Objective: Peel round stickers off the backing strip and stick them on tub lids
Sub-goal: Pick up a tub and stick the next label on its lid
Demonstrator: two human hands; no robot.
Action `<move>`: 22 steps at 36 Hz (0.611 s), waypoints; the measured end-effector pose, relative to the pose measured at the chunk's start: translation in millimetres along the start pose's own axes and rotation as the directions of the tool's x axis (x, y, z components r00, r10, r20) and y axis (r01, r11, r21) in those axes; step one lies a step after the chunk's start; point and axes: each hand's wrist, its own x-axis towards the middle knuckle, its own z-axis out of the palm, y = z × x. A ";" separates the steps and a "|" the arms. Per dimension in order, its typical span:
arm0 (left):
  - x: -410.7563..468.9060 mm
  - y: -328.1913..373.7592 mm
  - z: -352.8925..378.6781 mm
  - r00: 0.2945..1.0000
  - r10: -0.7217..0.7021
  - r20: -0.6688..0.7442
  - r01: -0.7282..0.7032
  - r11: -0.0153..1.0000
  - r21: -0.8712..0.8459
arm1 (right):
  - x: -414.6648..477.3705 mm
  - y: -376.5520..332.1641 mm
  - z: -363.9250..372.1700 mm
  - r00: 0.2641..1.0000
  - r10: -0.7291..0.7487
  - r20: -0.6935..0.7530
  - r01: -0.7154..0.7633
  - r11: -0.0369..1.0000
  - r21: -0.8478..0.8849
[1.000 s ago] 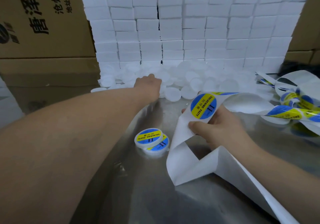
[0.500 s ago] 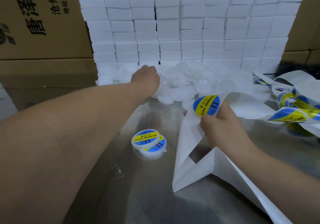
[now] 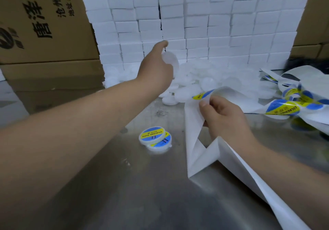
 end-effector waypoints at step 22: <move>-114.0 -9.0 -26.7 0.921 0.298 0.250 -0.380 0.827 0.415 | -14.8 -19.7 -1.9 0.931 -0.196 0.309 0.208 0.978 -0.007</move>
